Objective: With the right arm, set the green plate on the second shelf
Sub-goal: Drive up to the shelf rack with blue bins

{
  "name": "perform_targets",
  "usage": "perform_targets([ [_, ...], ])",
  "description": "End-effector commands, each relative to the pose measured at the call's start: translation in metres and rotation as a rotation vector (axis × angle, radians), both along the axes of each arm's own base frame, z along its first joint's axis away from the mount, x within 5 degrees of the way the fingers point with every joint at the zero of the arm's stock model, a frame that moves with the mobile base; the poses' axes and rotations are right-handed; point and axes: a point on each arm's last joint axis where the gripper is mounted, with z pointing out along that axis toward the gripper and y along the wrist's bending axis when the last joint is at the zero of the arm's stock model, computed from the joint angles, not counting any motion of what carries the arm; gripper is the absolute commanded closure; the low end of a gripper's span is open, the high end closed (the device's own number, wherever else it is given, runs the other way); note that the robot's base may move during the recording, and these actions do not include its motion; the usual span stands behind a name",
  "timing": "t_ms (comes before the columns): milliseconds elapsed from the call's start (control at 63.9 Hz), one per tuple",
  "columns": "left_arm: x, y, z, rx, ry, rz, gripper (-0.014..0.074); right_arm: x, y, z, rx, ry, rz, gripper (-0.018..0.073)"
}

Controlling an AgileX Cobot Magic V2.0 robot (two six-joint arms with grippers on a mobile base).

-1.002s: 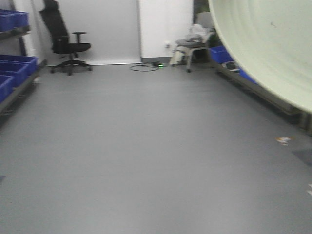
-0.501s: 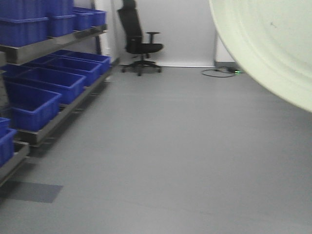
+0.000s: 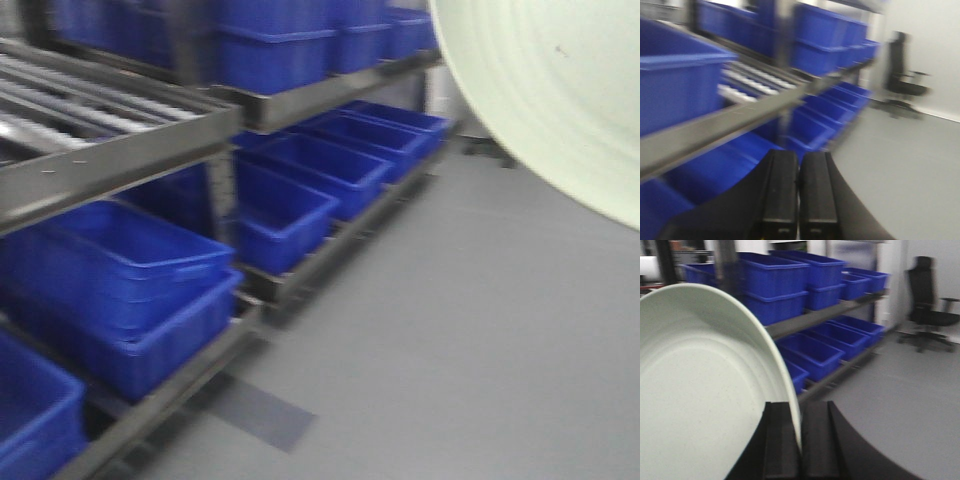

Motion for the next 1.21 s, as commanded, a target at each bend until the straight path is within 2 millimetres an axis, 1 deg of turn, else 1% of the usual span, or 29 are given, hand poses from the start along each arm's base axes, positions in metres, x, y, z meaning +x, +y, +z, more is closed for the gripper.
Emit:
perform_targets([
  [0,-0.0001,0.0001,-0.0049,-0.017,-0.063,-0.001,0.0466,-0.0030,0.0007,0.0202,0.026,-0.129,0.012,0.0503],
  [1190,-0.0001,0.0001,-0.0049,-0.017,-0.063,-0.001,0.0466,-0.0030,0.0007,0.0202,0.026,-0.129,0.012,0.0503],
])
